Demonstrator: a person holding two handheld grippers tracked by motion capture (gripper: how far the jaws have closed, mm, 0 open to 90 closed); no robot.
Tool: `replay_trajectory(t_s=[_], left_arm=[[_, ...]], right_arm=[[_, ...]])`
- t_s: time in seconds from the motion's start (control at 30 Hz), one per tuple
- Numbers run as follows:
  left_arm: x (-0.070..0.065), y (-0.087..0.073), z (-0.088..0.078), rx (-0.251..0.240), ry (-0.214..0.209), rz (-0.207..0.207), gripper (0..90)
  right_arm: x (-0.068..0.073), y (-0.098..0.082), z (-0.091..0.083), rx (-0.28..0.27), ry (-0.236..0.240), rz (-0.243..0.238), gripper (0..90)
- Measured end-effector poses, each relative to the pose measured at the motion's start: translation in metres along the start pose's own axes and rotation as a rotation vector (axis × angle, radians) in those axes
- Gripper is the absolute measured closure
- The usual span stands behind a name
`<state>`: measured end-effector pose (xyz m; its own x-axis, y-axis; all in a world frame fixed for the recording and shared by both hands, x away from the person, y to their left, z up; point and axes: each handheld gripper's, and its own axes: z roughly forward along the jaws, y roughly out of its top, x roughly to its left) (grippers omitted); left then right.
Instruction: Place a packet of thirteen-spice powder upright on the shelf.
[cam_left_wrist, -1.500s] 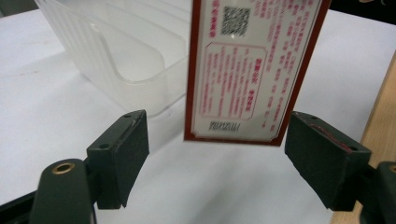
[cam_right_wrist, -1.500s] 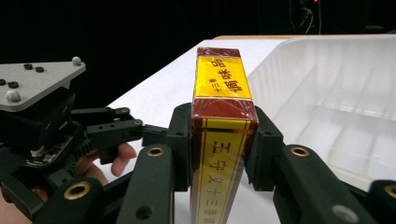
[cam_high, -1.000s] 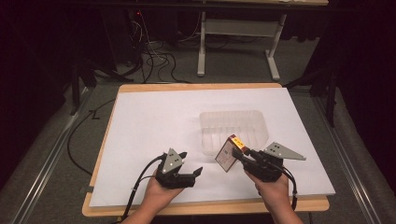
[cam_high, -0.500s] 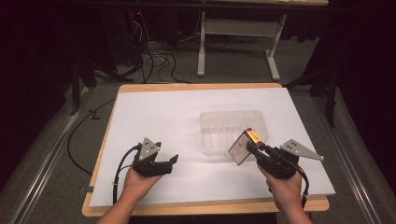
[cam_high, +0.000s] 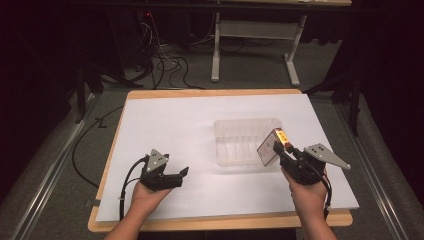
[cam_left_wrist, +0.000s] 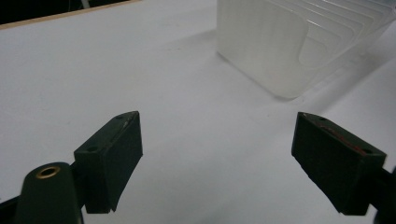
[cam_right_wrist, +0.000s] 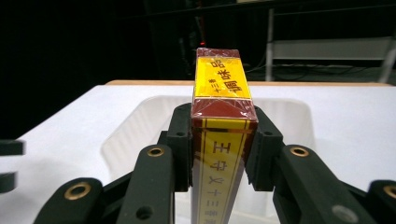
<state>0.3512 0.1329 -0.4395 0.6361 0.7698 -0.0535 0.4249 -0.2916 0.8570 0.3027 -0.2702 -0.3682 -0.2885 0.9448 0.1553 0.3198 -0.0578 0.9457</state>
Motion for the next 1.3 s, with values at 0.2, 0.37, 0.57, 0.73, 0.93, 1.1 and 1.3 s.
replay_trajectory(t_s=[0.2,0.37,0.57,0.73,0.93,1.1,1.3], left_arm=[[0.001,-0.001,0.001,0.007,-0.003,0.018,16.9],[0.0,-0.002,0.001,0.006,-0.005,0.021,16.9],[-0.002,-0.002,0.002,0.01,-0.005,0.031,16.8],[-0.001,-0.002,0.0,0.005,0.0,0.032,16.8],[0.0,-0.002,-0.001,0.004,0.0,0.029,16.8],[-0.001,-0.002,0.0,0.004,0.0,0.032,16.8],[-0.002,-0.003,0.0,0.004,-0.006,0.036,16.8]], right_arm=[[0.0,0.009,0.015,-0.003,-0.059,0.019,68.4],[0.003,0.014,0.031,0.017,-0.103,0.013,68.4],[0.012,0.02,0.047,0.023,-0.143,-0.004,68.4],[0.021,0.024,0.057,0.021,-0.174,-0.02,68.4],[0.027,0.026,0.068,0.02,-0.183,-0.016,68.4],[0.031,0.024,0.077,0.025,-0.189,0.0,68.4],[0.032,0.019,0.087,0.029,-0.198,0.026,68.4]])
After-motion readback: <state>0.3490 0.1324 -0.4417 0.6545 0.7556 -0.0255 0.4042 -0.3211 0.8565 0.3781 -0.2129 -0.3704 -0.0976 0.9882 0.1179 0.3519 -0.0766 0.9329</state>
